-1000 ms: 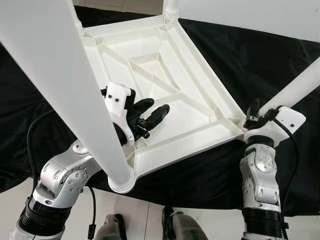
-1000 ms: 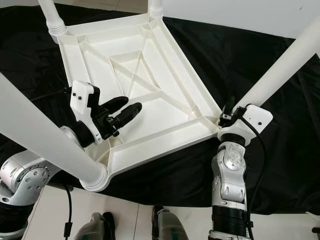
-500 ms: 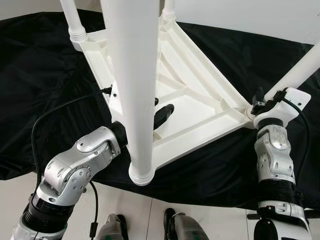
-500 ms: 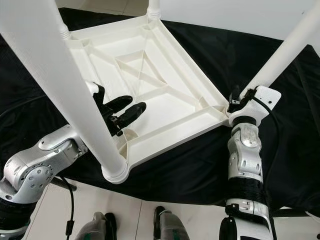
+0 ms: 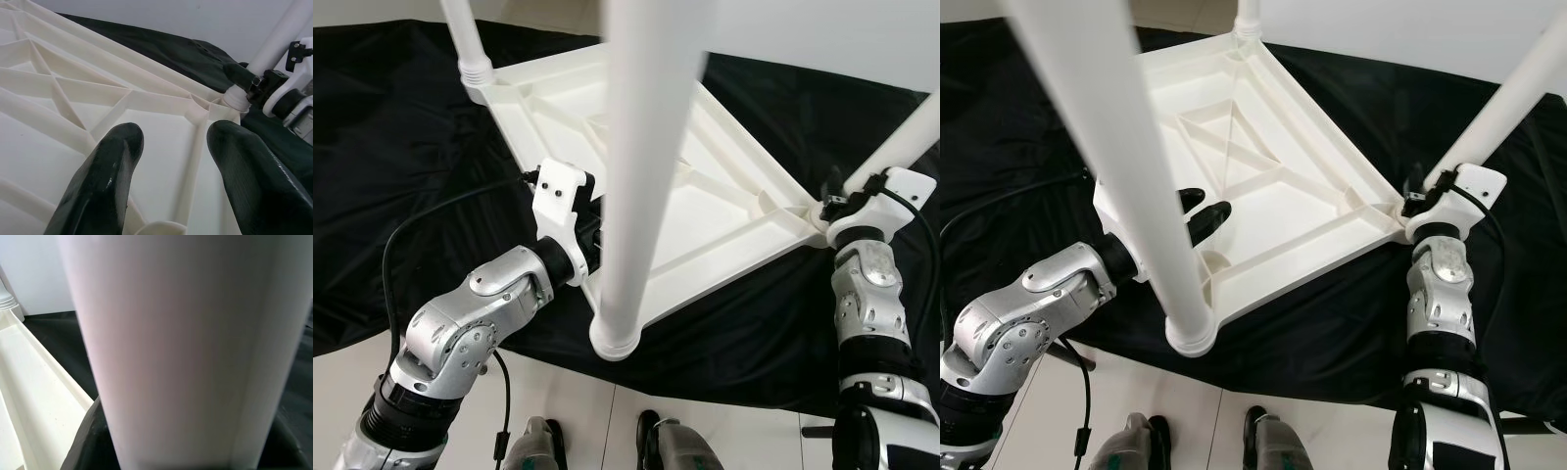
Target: Building children table
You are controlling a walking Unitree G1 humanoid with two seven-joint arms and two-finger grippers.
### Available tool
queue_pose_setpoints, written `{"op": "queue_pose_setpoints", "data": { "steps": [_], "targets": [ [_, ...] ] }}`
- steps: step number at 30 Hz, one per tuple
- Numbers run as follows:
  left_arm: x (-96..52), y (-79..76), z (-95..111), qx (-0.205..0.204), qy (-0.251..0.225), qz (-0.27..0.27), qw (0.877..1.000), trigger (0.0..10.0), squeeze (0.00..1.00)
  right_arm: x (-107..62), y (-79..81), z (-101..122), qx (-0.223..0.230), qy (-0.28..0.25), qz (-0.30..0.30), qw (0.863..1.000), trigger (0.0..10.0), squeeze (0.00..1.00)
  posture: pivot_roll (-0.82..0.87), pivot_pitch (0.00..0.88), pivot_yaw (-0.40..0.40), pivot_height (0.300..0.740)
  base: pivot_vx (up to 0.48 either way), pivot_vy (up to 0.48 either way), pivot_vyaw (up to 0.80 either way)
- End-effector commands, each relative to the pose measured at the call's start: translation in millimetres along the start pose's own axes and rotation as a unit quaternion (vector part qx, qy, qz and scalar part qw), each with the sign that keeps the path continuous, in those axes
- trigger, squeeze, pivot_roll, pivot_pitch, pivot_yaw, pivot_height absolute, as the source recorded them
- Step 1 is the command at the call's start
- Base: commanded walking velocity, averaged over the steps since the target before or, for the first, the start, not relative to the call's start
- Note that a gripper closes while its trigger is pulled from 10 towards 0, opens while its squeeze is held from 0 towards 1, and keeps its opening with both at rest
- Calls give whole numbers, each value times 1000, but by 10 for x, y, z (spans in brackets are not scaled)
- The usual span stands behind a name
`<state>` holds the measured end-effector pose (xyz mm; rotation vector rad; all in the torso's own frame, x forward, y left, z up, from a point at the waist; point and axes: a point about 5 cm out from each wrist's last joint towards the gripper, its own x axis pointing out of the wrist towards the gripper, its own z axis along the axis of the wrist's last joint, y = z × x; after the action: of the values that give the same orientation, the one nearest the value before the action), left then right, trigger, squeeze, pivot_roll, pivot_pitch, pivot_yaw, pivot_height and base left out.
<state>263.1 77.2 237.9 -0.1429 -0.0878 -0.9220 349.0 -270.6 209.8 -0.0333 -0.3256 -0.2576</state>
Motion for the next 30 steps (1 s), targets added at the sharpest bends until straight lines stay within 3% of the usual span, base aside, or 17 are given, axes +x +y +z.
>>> {"op": "queue_pose_setpoints", "data": {
  "steps": [1, 6, 9, 13, 19, 20, 21, 24, 30],
  "targets": [
    [-16, -165, -31, -5, 7, -108, 994, 10000, 0, -46, 60, -185, -3, 43, 12, 999, 10000, 0, 72, 219, 17, 740, 0, 0, 0],
    [-24, -175, -27, -3, 8, -109, 994, 10000, 0, 35, 282, -183, 18, 46, 55, 997, 10000, 0, 85, 224, 9, 740, 0, 0, 0],
    [-22, -168, -6, 0, 3, -102, 995, 10000, 0, 94, 548, -208, 27, 54, 100, 993, 10000, 0, 96, 230, -5, 740, 0, 0, 0],
    [-22, -173, -5, -1, 1, -99, 995, 10000, 0, 130, 585, -220, 27, 59, 102, 993, 10000, 0, 96, 231, -8, 740, 0, 0, 0],
    [-10, -173, -25, -1, -2, -92, 996, 10000, 0, 180, 395, -171, 42, 39, 50, 997, 10000, 0, 92, 227, -13, 740, 0, 0, 0],
    [-6, -166, -30, 0, -2, -90, 996, 10000, 0, 169, 357, -165, 44, 33, 43, 998, 10000, 110, 82, 227, -8, 740, 0, 0, 0],
    [2, -153, -36, 1, -2, -86, 996, 10000, 0, 146, 325, -152, 49, 22, 42, 998, 10000, 1000, 82, 227, -8, 740, 0, 0, 0],
    [24, -125, -40, 2, -2, -82, 997, 10000, 0, 20, 233, -71, 44, -26, 34, 998, 10000, 1000, 65, 231, 5, 740, 0, 0, 0],
    [37, -106, -37, 4, -3, -80, 997, 10000, 0, -98, 223, 20, 57, -66, 37, 996, 10000, 1000, 55, 234, 13, 740, 0, 0, 0]
  ]
}}
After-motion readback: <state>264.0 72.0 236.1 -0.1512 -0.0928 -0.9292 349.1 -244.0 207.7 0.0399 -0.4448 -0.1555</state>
